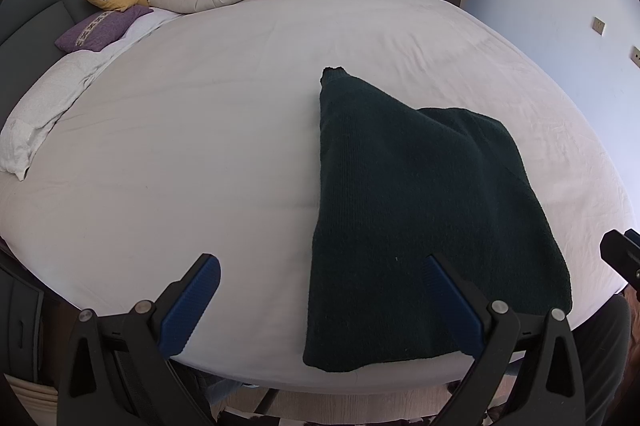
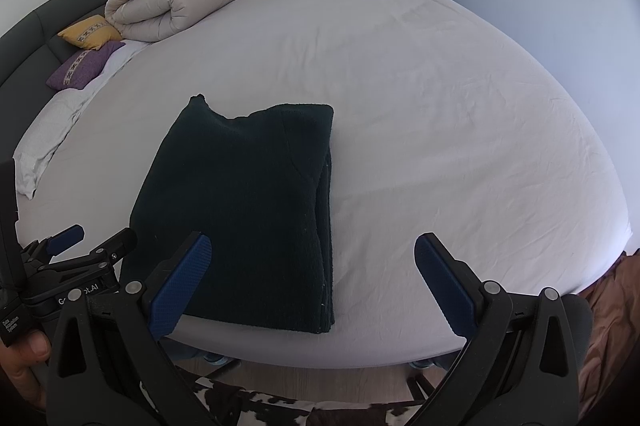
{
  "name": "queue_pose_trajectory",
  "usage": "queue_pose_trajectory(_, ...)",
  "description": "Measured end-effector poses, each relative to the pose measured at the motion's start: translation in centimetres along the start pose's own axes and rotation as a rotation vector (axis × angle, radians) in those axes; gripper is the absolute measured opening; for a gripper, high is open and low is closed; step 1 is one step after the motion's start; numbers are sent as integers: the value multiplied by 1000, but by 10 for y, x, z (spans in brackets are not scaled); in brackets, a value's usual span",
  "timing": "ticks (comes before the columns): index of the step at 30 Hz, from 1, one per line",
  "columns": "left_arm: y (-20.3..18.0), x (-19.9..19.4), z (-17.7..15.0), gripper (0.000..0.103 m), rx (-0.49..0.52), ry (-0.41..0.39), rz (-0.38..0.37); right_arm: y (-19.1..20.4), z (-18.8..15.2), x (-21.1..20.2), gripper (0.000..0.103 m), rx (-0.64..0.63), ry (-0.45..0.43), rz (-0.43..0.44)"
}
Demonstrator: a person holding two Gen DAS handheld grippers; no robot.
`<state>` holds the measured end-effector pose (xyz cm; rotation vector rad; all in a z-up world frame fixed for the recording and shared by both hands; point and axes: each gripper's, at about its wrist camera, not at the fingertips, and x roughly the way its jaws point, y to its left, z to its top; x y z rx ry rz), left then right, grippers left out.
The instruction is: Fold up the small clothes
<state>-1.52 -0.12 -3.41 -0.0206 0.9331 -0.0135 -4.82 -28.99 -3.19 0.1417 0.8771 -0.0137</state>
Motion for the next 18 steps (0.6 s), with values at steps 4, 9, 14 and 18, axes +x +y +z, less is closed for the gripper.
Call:
queue_pose_trajectory(4,1,0,0,103,-2,3,-2,0,-1,1,103,0,2,0)
queue_pose_trajectory(9,1,1,0,103,-3,8,-4,-1,-1,2,103,1,5,2)
queue_pose_trajectory(14,2,1,0,103,-3,5,0,-1,-1,5,103,-1,11,3)
queue_pose_trajectory(18,2,0,0,103,6,-1,7,0,-1,5,103,0,14,3)
